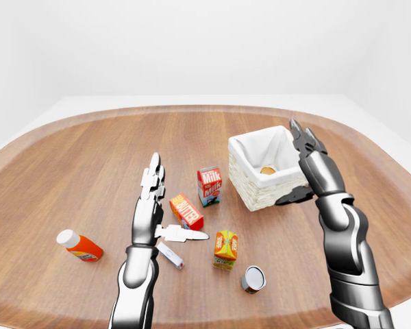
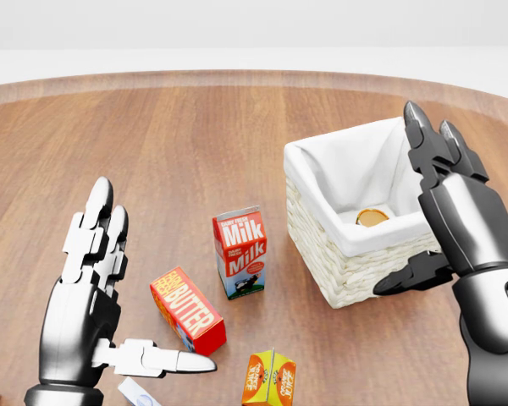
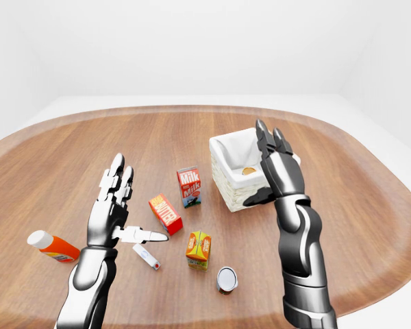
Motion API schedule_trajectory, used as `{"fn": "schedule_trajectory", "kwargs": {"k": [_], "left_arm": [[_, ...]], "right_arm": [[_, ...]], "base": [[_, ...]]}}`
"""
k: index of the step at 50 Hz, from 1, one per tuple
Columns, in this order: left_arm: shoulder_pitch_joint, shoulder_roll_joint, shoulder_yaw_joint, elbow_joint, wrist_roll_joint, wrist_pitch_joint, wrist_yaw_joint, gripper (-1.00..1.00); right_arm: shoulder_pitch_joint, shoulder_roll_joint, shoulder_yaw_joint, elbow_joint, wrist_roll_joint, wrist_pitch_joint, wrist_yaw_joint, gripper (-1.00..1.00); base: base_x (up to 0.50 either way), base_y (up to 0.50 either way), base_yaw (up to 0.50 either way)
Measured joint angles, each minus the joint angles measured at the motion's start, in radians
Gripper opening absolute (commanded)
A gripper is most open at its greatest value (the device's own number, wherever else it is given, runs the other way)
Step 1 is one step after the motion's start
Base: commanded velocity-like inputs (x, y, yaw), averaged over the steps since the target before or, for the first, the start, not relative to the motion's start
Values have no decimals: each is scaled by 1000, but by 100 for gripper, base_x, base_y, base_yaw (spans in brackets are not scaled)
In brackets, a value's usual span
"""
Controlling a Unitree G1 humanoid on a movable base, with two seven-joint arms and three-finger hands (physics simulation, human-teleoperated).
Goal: Pick up the alphabet soup and the tomato sauce, and put them in the basket.
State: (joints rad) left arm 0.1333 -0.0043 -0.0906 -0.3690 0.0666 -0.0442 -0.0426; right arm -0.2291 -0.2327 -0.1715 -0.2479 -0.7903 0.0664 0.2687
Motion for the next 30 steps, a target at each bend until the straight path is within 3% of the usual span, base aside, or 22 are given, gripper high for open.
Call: {"fn": "schedule_trajectory", "kwargs": {"k": [8, 30], "left_arm": [[0, 0, 0, 0, 0, 0, 0, 100], [0, 0, 0, 0, 0, 0, 0, 100]], "right_arm": [[62, 20, -5, -18, 22, -27, -14, 100], [192, 67, -24, -136, 51, -60, 11, 100]], "base": [[0, 0, 0], [0, 0, 0]]}}
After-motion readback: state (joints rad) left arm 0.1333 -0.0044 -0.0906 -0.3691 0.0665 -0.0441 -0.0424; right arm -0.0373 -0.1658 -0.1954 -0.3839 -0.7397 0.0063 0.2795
